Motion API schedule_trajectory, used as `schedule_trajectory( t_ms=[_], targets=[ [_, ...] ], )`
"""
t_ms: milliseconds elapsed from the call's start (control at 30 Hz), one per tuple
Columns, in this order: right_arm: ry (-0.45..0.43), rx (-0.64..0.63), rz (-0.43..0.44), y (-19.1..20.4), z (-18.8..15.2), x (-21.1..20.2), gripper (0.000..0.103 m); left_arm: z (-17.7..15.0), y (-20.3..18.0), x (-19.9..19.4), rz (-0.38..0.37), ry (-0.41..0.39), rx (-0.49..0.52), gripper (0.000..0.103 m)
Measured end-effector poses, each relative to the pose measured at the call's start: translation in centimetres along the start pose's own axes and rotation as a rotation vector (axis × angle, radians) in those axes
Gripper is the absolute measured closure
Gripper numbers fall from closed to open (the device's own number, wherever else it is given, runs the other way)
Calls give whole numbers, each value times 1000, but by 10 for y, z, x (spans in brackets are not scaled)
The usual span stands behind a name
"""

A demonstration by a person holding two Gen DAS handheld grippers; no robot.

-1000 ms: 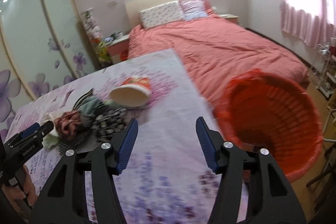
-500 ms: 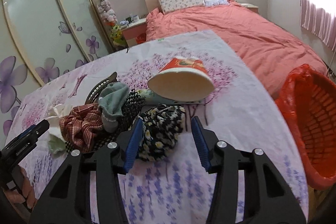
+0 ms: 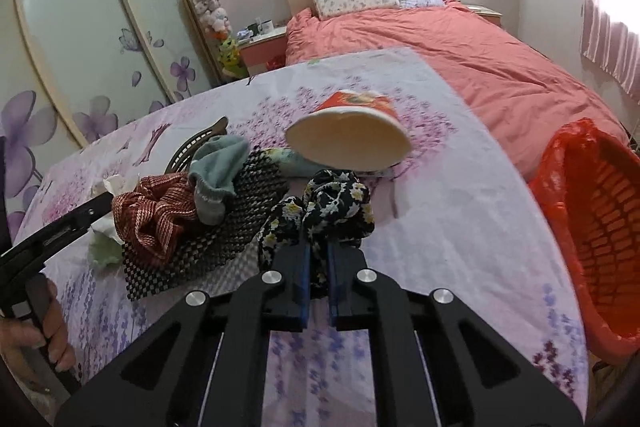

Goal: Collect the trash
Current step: 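Grasp the white tissues with the left tool while the right tool grasps the floral cloth, then carry both items to the orange basket and open both tools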

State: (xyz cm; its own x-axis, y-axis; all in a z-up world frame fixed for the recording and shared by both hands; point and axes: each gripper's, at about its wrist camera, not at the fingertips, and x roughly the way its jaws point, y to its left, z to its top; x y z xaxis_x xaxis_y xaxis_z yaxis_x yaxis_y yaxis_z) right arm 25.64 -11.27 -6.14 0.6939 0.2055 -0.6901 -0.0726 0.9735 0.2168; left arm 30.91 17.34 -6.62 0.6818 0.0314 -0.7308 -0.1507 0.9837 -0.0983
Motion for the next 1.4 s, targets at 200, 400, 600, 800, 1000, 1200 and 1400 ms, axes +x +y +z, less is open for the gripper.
schedule_trajectory(
  t_ms=[200,400,600,800,1000,1200,1400],
  targets=[
    [-5,7,-13,-7,-1,-5,96,0,2,13,24,27,-18,53],
    [-26,13,-15,-10,1,-13,96,-3,10,8,9,9,-4,73],
    [-52,17,-15,-13,3,-26,96,2,17,-11,20,-32,-5,75],
    [-94,15,-9,-13,8,-44,96,11,14,-38,11,-83,3,75],
    [-138,17,-6,-16,10,-66,96,16,-2,-65,-17,-125,26,75],
    [-188,26,-11,-24,9,-90,96,16,-31,-93,-70,-161,65,75],
    [-231,44,-28,-39,6,-113,96,13,-69,-117,-137,-190,106,75]
  ],
)
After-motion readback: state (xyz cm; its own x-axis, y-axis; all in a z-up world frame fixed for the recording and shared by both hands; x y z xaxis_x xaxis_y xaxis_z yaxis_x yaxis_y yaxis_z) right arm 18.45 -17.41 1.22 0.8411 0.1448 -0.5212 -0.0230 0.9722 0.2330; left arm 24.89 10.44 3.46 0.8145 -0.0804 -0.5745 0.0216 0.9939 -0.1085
